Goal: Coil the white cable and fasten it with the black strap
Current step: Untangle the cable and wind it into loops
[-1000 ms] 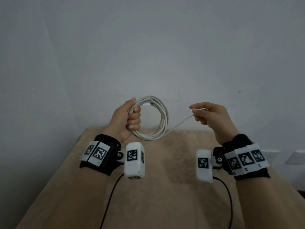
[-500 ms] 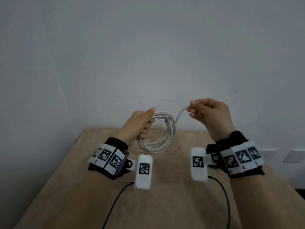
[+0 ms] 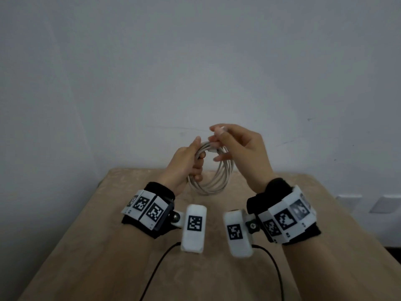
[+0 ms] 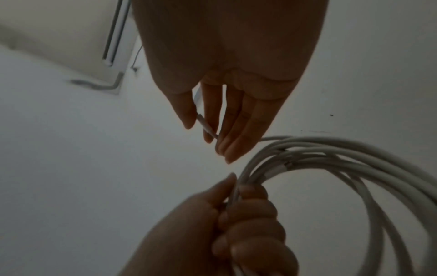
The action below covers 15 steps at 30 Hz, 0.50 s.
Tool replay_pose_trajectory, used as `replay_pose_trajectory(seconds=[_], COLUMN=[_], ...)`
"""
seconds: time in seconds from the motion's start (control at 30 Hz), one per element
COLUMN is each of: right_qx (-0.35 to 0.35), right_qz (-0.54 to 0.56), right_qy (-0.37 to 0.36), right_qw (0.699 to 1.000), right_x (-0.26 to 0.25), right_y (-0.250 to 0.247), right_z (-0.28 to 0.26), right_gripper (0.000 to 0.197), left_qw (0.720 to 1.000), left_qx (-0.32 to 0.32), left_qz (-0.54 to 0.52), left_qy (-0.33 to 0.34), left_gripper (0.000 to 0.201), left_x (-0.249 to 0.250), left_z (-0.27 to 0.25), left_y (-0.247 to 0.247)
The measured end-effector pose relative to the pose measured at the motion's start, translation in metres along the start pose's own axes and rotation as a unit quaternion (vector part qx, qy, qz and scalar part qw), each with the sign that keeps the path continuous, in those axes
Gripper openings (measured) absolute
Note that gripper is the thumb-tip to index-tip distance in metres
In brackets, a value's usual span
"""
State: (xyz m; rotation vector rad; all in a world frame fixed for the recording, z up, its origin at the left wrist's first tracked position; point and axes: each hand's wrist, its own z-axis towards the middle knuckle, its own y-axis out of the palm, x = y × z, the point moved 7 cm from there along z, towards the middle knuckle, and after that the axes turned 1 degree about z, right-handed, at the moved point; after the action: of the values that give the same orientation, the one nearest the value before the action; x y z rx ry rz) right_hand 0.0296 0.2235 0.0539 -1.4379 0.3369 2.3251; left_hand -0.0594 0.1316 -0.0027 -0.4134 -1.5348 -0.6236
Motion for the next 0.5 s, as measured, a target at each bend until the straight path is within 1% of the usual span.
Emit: replay_pose_trajectory(seconds=[0.13,0.23,0.3,0.4,0.5], right_qx=[-0.048,-0.076,-0.089,-0.112,-0.112], right_qz=[-0.114,-0.159,-0.17,-0.169,-0.169], right_qy=[-0.041,-0.059,-0.056,-0.028,-0.029], right_qw=[0.992,0.983,0.98,0.979,0.979], right_x=[0.005,0.006,0.008,0.016,0.019], right_y=[0.019,0.025,0.026,0.029,0.028], right_z=[-0.006,-0.008,-0.009,-0.009,-0.007], right_gripper=[0.015,0.017,0.017,0.016,0.011], left_qw=[0.996,0.991,0.989,0.99,0.992], left_qx=[-0.033,-0.043,-0.03,-0.004,0.016], left_qz=[-0.078,-0.123,-0.142,-0.141,-0.119], left_qy=[-0.015,-0.019,-0.015,0.005,0.034], left_gripper=[0.055,0.055,0.048,0.029,0.026], left_x=[-0.001,-0.001,0.0,0.003,0.005], left_z=[0.002,0.003,0.004,0.003,0.003], left_y=[0.0,-0.002,-0.006,-0.01,-0.011])
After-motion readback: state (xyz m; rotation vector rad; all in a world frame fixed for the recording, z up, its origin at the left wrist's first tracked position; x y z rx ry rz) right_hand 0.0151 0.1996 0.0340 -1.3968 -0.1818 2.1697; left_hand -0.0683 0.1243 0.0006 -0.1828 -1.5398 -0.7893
